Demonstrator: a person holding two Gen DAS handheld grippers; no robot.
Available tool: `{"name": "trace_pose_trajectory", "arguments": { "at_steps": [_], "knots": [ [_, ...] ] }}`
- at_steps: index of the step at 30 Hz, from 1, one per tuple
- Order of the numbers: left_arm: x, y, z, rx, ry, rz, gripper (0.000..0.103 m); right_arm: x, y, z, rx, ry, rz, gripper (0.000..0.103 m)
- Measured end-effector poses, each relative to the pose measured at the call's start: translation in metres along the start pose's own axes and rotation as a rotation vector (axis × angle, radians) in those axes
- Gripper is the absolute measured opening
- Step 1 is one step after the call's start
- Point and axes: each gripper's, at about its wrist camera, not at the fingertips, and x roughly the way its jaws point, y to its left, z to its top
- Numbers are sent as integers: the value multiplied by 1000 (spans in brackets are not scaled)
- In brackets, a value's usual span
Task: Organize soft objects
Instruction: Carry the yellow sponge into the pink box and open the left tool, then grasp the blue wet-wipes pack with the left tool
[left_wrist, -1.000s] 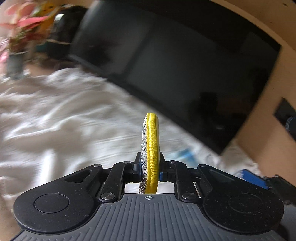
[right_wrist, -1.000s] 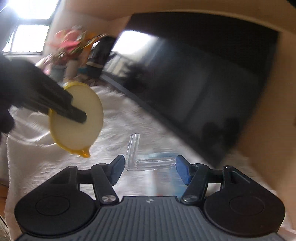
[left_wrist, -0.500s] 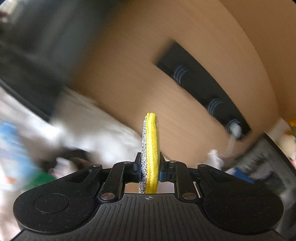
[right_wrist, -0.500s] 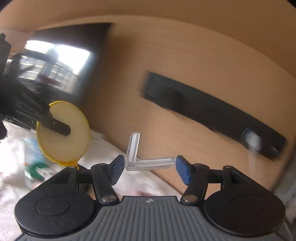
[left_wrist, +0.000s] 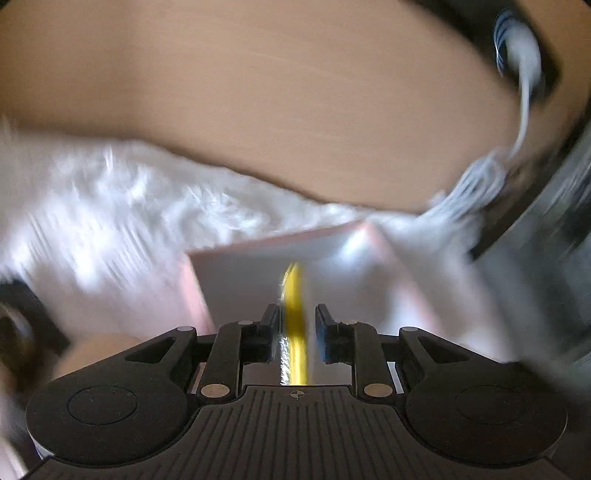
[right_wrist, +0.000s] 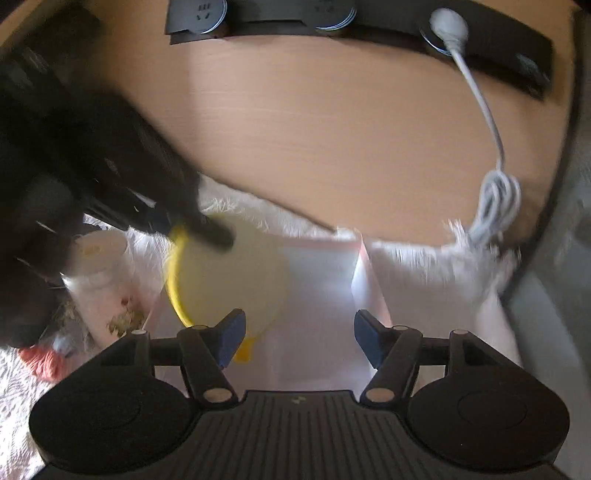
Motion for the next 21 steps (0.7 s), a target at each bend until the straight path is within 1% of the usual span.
{"name": "trace_pose_trajectory", "arguments": {
  "at_steps": [1, 2, 3, 6, 7, 9, 10, 12, 14, 16, 18, 20, 21],
  "knots": [
    [-1, -4, -3, 46, -33, 43, 24, -6, 0, -7, 3, -5, 1, 66],
    [-5, -4, -5, 65, -66, 66, 24, -11, 1, -12, 4, -11, -5, 66],
    [-10, -2, -5, 49, -92, 60, 24, -15, -3, -13, 8, -16, -14, 66],
    [-37, 18, 3, -94, -186, -52, 24, -32, -2, -29, 34, -18, -27, 67],
    [-45, 22, 6, -124, -207, -71, 24, -29, -5, -28, 50, -17, -28, 67],
    [-57, 33, 8, -154, -221, -77, 24, -36, -5, -28, 83, -13, -23, 67],
    [-63, 38, 11, -157, -218, -66, 24, -35, -1, -26, 91, -8, -16, 67],
    [-77, 52, 4, -147, -212, -21, 24, -35, 7, -23, 92, 2, 2, 67],
    [-94, 67, -11, -131, -221, 30, 24, -41, 20, -20, 78, -1, 14, 67],
    [-111, 83, -27, -137, -238, 71, 24, -41, 33, -17, 73, 0, 32, 67],
    [-130, 104, -43, -172, -248, 111, 24, -44, 51, -11, 63, -3, 59, 68],
    [-149, 133, -61, -223, -254, 162, 24, -48, 73, -4, 43, -8, 100, 76],
    [-156, 146, -68, -245, -254, 185, 24, -50, 85, 1, 28, -12, 125, 77]
  ]
}}
